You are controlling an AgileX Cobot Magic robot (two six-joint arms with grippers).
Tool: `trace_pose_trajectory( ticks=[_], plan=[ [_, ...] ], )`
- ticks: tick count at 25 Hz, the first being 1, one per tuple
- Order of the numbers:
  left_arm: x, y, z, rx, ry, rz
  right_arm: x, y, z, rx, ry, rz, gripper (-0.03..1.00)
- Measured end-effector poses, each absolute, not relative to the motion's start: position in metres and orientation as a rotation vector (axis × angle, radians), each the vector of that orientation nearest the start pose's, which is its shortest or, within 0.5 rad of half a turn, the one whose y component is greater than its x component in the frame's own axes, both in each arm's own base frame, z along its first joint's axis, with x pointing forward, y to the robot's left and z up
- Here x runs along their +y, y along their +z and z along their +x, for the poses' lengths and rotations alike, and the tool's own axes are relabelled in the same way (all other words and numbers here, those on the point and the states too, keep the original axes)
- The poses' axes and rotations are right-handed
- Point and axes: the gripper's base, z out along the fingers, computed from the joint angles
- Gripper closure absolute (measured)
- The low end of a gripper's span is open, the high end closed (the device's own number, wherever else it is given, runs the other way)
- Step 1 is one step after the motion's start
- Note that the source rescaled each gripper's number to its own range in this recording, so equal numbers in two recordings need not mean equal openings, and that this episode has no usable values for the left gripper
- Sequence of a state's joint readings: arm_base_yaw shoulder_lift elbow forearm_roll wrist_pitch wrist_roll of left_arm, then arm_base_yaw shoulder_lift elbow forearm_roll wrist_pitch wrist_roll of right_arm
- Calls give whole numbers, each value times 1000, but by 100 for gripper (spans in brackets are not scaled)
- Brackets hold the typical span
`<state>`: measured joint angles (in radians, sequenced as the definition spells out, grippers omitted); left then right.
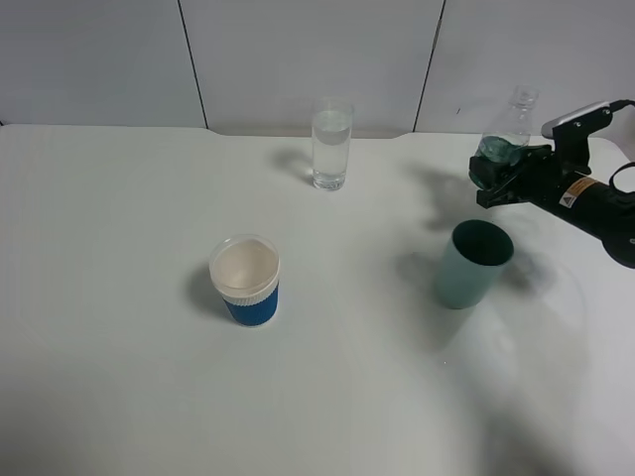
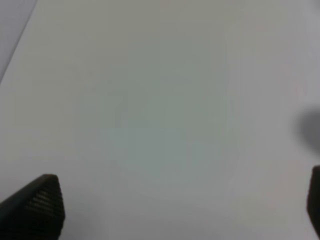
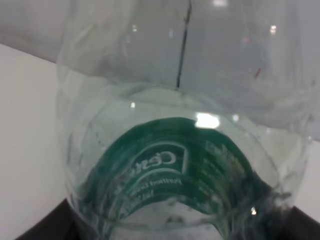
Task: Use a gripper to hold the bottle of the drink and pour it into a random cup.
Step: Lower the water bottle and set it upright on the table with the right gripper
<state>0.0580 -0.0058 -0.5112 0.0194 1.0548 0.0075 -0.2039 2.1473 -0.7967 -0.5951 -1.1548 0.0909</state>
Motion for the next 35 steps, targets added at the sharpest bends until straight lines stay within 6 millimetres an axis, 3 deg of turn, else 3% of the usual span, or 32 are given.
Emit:
trace_pose_trajectory(
  ticks=[6,12,27,29,31,32,35],
  plan=[
    [1,281,-7,2021,65,-52,-28,91,368,1700,203,-356,97],
    [1,281,-7,2021,65,-52,-29,72,374,1730,229,-348,97],
    [1,281,-7,2021,65,-52,-29,71,377,1722,233,-351,96],
    [1,281,-7,2021,65,-52,-29,72,377,1722,235,-352,77],
    [1,281,-7,2021,65,-52,-29,73,377,1723,243,-342,47],
    [1,281,-7,2021,65,-52,-29,74,377,1723,246,-337,38],
    [1,281,-7,2021,65,-52,-29,81,378,1710,253,-327,23]
  ],
)
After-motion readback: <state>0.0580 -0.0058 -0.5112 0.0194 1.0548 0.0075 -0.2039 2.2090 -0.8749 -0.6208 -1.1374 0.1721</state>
